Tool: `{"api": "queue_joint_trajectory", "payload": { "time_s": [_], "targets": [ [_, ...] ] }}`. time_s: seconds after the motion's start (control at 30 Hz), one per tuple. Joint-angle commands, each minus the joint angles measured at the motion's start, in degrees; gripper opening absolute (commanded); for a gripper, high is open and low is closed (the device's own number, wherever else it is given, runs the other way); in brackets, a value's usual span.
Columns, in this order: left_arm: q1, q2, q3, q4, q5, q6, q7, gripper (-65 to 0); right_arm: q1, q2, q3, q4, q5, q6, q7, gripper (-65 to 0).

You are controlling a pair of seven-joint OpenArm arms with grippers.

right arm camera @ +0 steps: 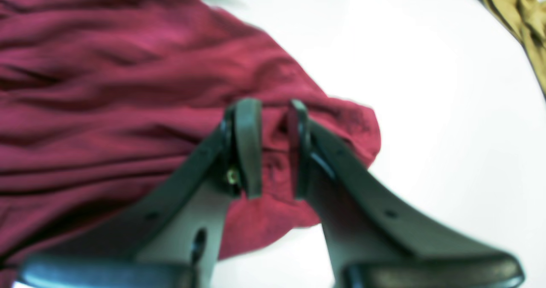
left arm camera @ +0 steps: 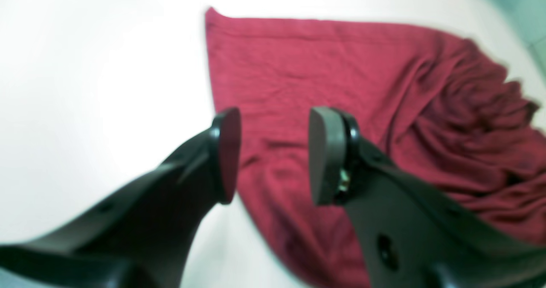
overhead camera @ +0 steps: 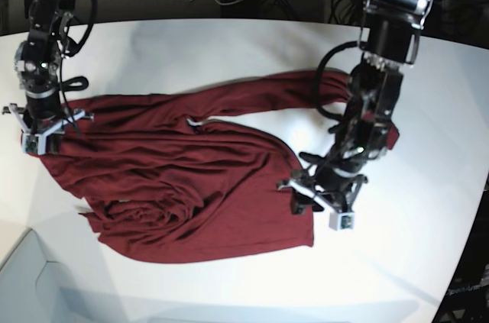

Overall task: Layout the t-shirt on the table in an organized manner, then fold the t-shirt properly
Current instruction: 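Pull the shirt body with the left gripper away from the right gripper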

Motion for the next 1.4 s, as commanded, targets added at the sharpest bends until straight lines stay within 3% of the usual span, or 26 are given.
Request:
{"api": "queue_joint_trajectory", "payload": {
  "time_s": [0.0,0.2,0.33,0.43,0.53,0.63,0.93,1.07,1.37],
  "targets": [
    [-3.91,1.06,1.10,-2.69,1.54,-0.07,-1.42,-39.4,-1.06,-0.28,0.24,2.59,-0.06,-0.32,0.86,-55.0],
    [-15.17,10.20,5.32,-24.75,13.85,-0.16,-2.12,-39.4,-7.57,-5.73,-0.02,10.24,-0.06,-0.32,0.86,-55.0],
    [-18.68,14.25,5.50,-34.60,22.82,-0.34,-6.69,-39.6,-9.77,-7.23,-0.02,10.68,-0.06,-0.32,0.86,-55.0],
    [-19.12,15.21,5.15,-39.35,28.18,-0.16,-10.47,-47.6,-10.29,-7.67,0.07,10.41,-0.06,-0.32,0.86,-55.0],
    [-18.95,15.04,5.15,-40.93,29.41,-0.16,-12.49,-64.7,-10.56,-7.41,0.16,9.01,-0.06,-0.32,1.21,-55.0],
    [-18.59,13.89,5.06,-41.02,29.41,-0.16,-12.67,-62.5,-9.50,-6.70,0.16,5.66,-0.06,-0.32,1.21,-55.0],
    [-10.33,7.21,4.88,-35.48,29.24,-0.16,-12.58,-64.8,-1.24,-0.81,0.16,-11.65,-0.06,-0.32,1.30,-55.0],
    [-4.44,4.05,3.83,-28.09,29.15,-0.16,-7.66,-64.8,2.10,1.65,0.16,-17.81,-0.06,-0.32,1.30,-55.0],
    [13.14,2.90,-17.71,-2.69,29.32,-0.51,5.09,-64.8,9.49,5.87,-0.02,-28.09,-0.06,-0.32,1.30,-55.0]
  ]
}}
